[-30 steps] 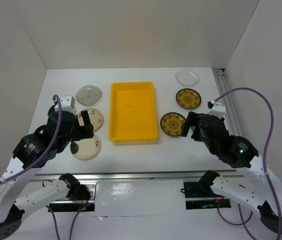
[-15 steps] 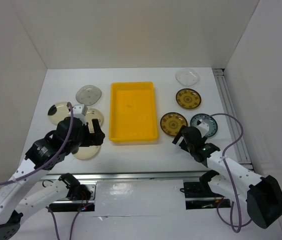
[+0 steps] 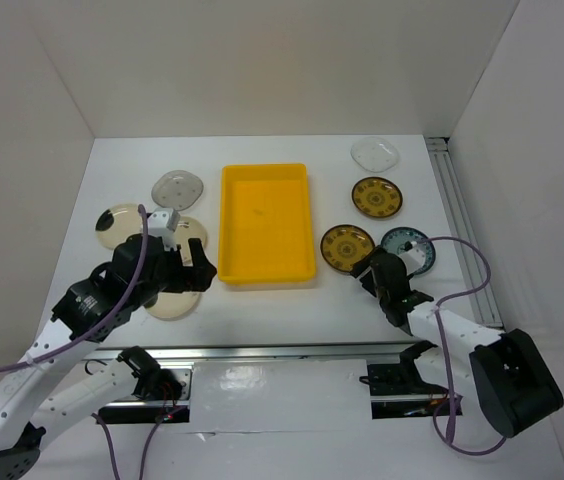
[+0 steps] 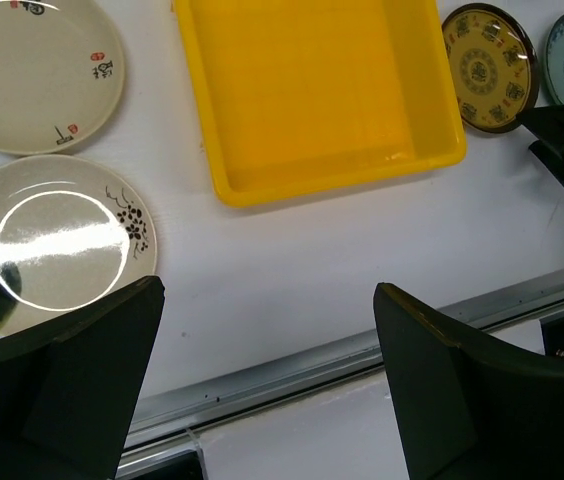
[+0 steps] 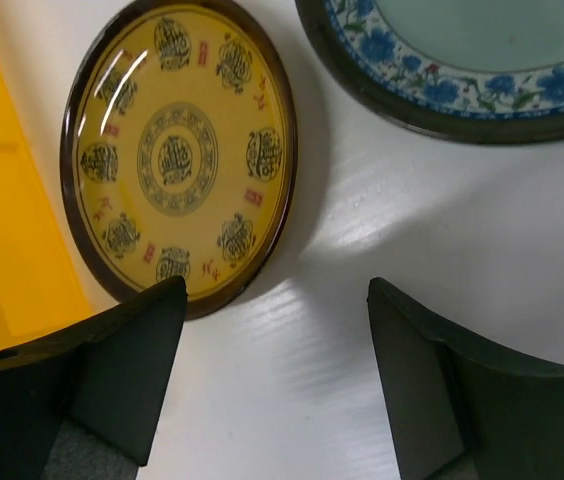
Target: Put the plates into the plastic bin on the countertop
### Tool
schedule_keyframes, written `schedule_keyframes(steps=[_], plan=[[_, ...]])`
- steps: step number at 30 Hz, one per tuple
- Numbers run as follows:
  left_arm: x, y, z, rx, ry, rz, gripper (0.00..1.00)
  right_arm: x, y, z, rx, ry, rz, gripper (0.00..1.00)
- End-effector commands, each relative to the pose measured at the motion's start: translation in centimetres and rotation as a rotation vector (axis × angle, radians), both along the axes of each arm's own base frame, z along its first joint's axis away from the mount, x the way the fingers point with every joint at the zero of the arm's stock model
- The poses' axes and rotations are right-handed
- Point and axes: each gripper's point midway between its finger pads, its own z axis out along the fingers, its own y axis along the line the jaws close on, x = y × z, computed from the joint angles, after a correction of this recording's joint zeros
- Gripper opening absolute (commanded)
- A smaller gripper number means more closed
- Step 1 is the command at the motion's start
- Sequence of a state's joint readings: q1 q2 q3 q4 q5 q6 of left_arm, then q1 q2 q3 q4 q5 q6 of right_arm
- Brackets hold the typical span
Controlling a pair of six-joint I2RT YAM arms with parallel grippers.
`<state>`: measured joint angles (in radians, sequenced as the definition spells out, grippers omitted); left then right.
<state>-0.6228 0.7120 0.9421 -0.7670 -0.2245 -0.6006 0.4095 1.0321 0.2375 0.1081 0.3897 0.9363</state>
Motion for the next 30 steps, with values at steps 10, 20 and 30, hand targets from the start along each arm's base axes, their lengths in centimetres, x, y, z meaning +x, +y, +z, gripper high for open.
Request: schedule_keyframes(steps=[10,20,30], plan=[[0.4,-0.6,1.5,-0.038,-0.063,-0.031,1.00,1.1,-1.9,-3.8,0.000,0.123,-0.142,0.55],[0.4,-0.6,1.1,-0.033,-0.056,-0.031,1.00,0.2,-2.8,-4.1,0.016,0.165,-0.239,0.08],[0.4,-0.4,1.0,-0.030,-0.049,-0.015,1.00,2.6,-4.0,2.7,-0.019,-0.024,-0.348,0.00]])
